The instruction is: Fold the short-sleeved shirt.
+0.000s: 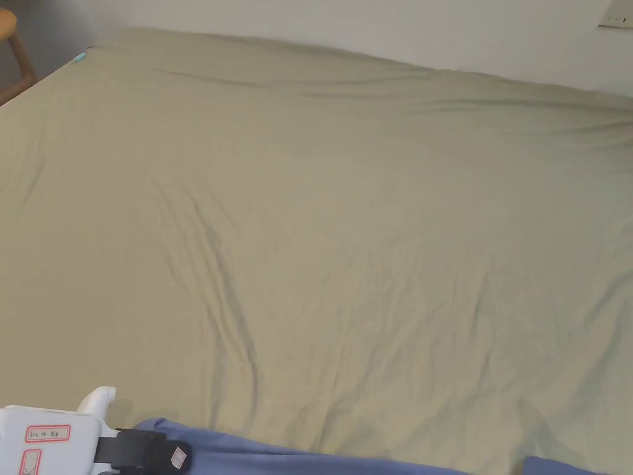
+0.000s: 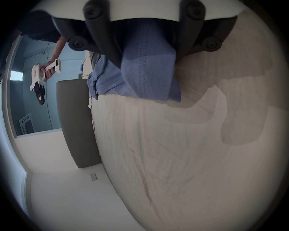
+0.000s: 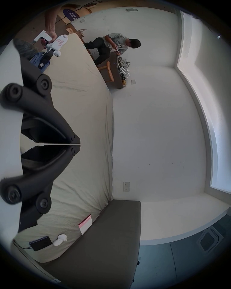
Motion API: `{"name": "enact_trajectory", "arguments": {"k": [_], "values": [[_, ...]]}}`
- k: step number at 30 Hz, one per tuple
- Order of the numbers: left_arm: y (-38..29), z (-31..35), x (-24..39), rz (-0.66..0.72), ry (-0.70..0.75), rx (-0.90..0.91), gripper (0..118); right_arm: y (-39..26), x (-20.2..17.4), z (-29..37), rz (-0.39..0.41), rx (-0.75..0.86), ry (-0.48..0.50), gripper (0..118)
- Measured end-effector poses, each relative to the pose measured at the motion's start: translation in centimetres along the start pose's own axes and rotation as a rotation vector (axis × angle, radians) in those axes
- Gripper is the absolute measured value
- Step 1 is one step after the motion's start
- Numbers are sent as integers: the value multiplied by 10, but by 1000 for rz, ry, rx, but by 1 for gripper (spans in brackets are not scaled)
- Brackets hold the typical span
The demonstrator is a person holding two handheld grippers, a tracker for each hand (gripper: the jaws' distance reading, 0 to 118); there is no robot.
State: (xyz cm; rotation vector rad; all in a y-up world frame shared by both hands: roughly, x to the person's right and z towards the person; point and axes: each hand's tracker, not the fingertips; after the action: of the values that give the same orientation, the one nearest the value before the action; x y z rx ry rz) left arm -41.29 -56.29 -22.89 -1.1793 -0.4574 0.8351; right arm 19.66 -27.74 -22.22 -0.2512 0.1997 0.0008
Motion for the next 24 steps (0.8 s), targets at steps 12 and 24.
{"name": "enact_trajectory", "arguments": {"k": [12, 24], "values": [[35, 79, 10, -36, 195, 139, 15, 3, 12, 4, -31, 10, -16, 4], [30, 95, 119, -126, 417, 50, 15, -3, 15, 8, -21, 4, 12, 4]]}}
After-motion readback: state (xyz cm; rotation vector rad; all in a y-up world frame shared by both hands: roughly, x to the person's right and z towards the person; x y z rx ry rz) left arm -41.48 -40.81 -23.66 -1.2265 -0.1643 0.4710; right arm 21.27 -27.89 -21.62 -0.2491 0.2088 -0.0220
